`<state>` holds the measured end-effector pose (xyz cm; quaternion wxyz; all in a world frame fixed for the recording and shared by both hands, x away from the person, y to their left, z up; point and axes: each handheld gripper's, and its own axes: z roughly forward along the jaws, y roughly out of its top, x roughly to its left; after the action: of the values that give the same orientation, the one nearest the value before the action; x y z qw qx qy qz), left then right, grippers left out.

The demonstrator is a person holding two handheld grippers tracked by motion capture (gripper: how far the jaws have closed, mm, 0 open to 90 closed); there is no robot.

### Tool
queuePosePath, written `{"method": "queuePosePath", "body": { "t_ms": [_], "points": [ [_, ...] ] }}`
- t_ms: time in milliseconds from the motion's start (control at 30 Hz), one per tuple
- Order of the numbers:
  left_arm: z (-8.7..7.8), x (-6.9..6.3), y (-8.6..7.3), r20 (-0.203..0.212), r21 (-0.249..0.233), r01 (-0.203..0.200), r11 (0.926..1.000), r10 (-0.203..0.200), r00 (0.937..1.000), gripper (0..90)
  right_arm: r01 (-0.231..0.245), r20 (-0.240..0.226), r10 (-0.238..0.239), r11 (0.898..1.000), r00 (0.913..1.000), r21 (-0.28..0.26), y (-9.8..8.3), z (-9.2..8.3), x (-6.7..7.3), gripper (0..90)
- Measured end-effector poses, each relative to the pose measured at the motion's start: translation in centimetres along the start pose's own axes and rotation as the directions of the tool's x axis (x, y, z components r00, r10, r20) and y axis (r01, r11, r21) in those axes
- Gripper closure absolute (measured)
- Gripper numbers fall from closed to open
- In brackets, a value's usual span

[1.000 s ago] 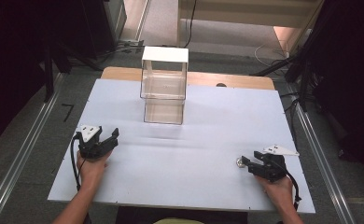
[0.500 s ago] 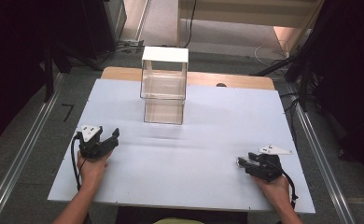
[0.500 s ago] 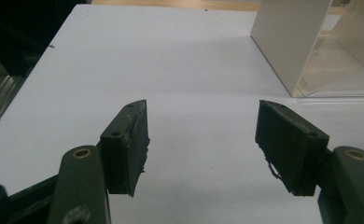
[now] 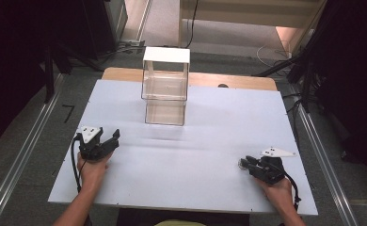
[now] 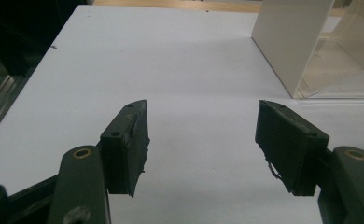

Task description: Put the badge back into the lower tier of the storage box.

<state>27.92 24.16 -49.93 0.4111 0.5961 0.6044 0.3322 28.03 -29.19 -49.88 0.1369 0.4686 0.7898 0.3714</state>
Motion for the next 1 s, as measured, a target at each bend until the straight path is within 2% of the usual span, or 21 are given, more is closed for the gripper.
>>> {"method": "queuePosePath", "body": {
  "t_ms": [233, 433, 500, 633, 1000],
  "points": [
    [-0.1, 0.0, 0.0, 0.001, 0.001, 0.003, 1.0000, -0.003, 1.0000, 34.6, 0.000, -0.067, -0.002, 1.000, 0.9978, -0.028, 0.1, -0.7, 0.1, 81.2],
    [-0.1, 0.1, 0.0, 0.001, -0.001, 0.004, 1.0000, -0.004, 1.0000, 34.6, 0.030, -0.084, -0.032, 0.999, 0.9960, -0.021, 0.1, -0.7, 0.5, 82.3],
    [-0.1, 0.1, 0.1, 0.001, -0.002, 0.005, 1.0000, -0.005, 1.0000, 34.6, 0.037, -0.092, -0.040, 0.999, 0.9949, -0.035, 0.2, -0.8, 0.7, 84.9],
    [-0.1, 0.1, 0.1, 0.002, -0.001, 0.004, 1.0000, -0.004, 1.0000, 34.6, 0.072, -0.069, -0.074, 0.997, 0.9949, -0.037, 0.3, -0.8, 1.3, 85.2],
    [-0.2, 0.1, 0.1, 0.002, -0.004, 0.007, 1.0000, -0.007, 1.0000, 34.6, 0.081, -0.063, -0.085, 0.995, 0.9944, -0.054, 0.5, -1.0, 1.5, 85.9]
  ]
}}
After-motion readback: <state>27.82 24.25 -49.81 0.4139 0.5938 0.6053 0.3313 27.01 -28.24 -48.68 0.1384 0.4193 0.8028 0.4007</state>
